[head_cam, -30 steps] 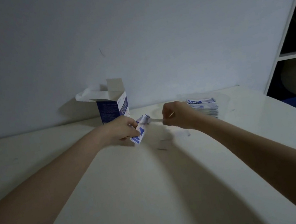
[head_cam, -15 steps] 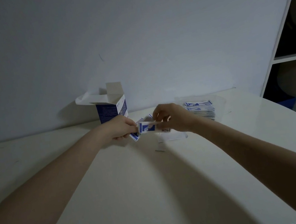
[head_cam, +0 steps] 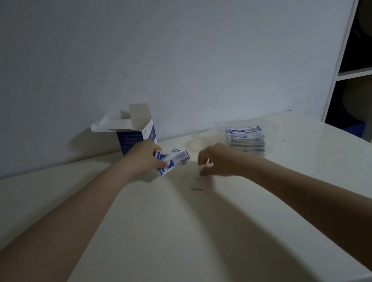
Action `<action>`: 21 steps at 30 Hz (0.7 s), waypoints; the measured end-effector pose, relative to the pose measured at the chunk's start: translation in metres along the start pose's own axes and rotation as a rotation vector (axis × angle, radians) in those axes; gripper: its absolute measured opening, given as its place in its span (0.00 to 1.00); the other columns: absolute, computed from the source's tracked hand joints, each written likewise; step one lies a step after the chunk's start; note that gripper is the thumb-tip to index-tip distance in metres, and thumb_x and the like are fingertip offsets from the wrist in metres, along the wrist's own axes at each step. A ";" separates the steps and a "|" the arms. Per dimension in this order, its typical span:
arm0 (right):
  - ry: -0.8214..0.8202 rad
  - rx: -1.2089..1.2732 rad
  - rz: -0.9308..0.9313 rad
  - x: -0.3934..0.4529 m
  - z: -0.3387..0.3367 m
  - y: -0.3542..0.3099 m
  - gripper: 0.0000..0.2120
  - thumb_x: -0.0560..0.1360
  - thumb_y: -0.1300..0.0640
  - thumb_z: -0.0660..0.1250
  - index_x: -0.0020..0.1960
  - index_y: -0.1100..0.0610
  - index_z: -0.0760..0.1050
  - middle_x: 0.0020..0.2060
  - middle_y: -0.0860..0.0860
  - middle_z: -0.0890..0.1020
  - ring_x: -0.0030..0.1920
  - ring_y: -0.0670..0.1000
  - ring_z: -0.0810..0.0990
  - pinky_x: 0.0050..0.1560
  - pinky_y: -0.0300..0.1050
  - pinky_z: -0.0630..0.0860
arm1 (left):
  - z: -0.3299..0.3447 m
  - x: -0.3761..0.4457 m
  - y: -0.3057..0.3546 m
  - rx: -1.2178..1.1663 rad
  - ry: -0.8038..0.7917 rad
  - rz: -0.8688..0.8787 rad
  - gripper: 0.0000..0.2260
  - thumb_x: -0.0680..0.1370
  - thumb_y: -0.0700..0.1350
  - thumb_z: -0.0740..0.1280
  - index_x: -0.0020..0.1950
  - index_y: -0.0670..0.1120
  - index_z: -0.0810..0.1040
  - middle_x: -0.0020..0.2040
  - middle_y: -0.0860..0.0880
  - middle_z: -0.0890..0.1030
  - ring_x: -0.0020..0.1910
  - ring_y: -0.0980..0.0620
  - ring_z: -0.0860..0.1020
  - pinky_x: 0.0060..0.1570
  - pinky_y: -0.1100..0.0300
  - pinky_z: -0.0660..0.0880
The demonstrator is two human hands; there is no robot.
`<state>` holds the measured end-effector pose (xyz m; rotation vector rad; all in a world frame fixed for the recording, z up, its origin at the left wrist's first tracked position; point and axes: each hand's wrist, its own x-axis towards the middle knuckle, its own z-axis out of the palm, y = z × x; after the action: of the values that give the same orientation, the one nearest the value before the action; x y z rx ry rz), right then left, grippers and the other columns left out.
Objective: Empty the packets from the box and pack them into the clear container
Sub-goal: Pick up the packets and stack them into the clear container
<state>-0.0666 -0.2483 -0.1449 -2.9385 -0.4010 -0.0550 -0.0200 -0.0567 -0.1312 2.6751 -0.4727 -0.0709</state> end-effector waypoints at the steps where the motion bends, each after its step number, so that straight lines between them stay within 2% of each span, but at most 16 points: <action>1: -0.073 -0.038 -0.020 -0.004 0.003 0.001 0.16 0.76 0.55 0.64 0.62 0.60 0.74 0.60 0.57 0.77 0.62 0.57 0.74 0.60 0.47 0.71 | 0.000 -0.001 -0.001 0.016 0.019 -0.018 0.07 0.73 0.44 0.71 0.44 0.46 0.73 0.28 0.50 0.62 0.27 0.53 0.60 0.29 0.60 0.53; 3: -0.155 -0.058 -0.091 -0.012 0.012 0.000 0.18 0.77 0.56 0.61 0.65 0.61 0.71 0.65 0.57 0.73 0.65 0.57 0.71 0.65 0.48 0.67 | 0.001 -0.002 -0.002 0.033 0.040 -0.037 0.06 0.73 0.44 0.71 0.48 0.45 0.77 0.29 0.49 0.63 0.28 0.52 0.62 0.29 0.60 0.54; 5: -0.171 -0.016 -0.137 -0.020 0.016 -0.001 0.19 0.78 0.53 0.60 0.67 0.57 0.69 0.69 0.53 0.68 0.68 0.56 0.66 0.68 0.51 0.63 | 0.003 -0.004 -0.003 0.040 0.041 -0.049 0.09 0.73 0.43 0.70 0.50 0.41 0.78 0.30 0.48 0.65 0.31 0.51 0.64 0.29 0.61 0.55; 8: -0.154 0.021 -0.140 -0.028 0.019 -0.003 0.23 0.75 0.45 0.63 0.69 0.46 0.67 0.68 0.48 0.66 0.66 0.54 0.63 0.68 0.52 0.63 | 0.008 -0.006 -0.003 0.029 0.018 -0.033 0.08 0.73 0.44 0.71 0.42 0.43 0.72 0.29 0.50 0.62 0.29 0.52 0.61 0.29 0.60 0.54; 10: -0.144 0.019 -0.109 -0.029 0.019 -0.009 0.27 0.72 0.41 0.65 0.69 0.45 0.66 0.65 0.49 0.67 0.64 0.53 0.63 0.65 0.50 0.63 | 0.010 -0.008 -0.003 0.008 -0.014 -0.013 0.11 0.72 0.44 0.71 0.39 0.43 0.69 0.29 0.50 0.63 0.28 0.53 0.61 0.30 0.59 0.54; 12: -0.135 0.028 -0.060 -0.025 0.019 -0.015 0.28 0.71 0.41 0.67 0.67 0.50 0.68 0.61 0.51 0.70 0.60 0.54 0.66 0.61 0.49 0.65 | 0.010 -0.011 -0.002 -0.006 -0.030 -0.005 0.12 0.72 0.44 0.72 0.38 0.43 0.69 0.29 0.49 0.63 0.28 0.53 0.61 0.30 0.59 0.54; 15: -0.062 0.079 -0.062 -0.019 0.019 -0.019 0.13 0.73 0.50 0.67 0.52 0.58 0.76 0.50 0.55 0.77 0.49 0.54 0.73 0.49 0.44 0.70 | 0.007 -0.016 -0.002 -0.013 -0.003 -0.016 0.11 0.72 0.44 0.72 0.39 0.44 0.69 0.30 0.49 0.64 0.29 0.52 0.61 0.30 0.59 0.54; 16: -0.022 0.081 -0.066 -0.018 0.019 -0.019 0.08 0.74 0.54 0.66 0.45 0.59 0.77 0.44 0.55 0.79 0.46 0.55 0.74 0.45 0.43 0.69 | 0.006 -0.016 -0.003 -0.024 0.001 -0.020 0.11 0.72 0.43 0.72 0.40 0.44 0.70 0.31 0.48 0.65 0.29 0.52 0.62 0.30 0.59 0.55; 17: 0.011 0.085 -0.058 -0.017 0.018 -0.018 0.06 0.74 0.57 0.65 0.41 0.59 0.77 0.40 0.55 0.80 0.44 0.57 0.75 0.42 0.44 0.69 | 0.005 -0.017 -0.004 -0.033 -0.001 -0.023 0.10 0.72 0.43 0.72 0.41 0.44 0.70 0.31 0.47 0.67 0.30 0.51 0.64 0.30 0.59 0.57; 19: 0.018 0.158 -0.033 -0.016 0.013 -0.015 0.08 0.75 0.60 0.63 0.46 0.61 0.80 0.40 0.56 0.83 0.42 0.55 0.80 0.41 0.42 0.72 | 0.003 -0.019 -0.007 -0.052 -0.028 -0.037 0.08 0.73 0.43 0.71 0.43 0.44 0.72 0.34 0.45 0.73 0.33 0.49 0.70 0.30 0.60 0.62; 21: -0.043 0.272 -0.043 -0.014 0.004 -0.015 0.11 0.78 0.60 0.59 0.51 0.60 0.80 0.32 0.52 0.83 0.29 0.43 0.77 0.34 0.33 0.70 | 0.000 -0.021 -0.010 -0.084 -0.066 -0.047 0.07 0.74 0.44 0.69 0.42 0.43 0.73 0.33 0.46 0.76 0.34 0.49 0.73 0.30 0.62 0.66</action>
<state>-0.0844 -0.2371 -0.1475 -2.6673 -0.4407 0.0533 -0.0368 -0.0414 -0.1360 2.6082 -0.4174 -0.1887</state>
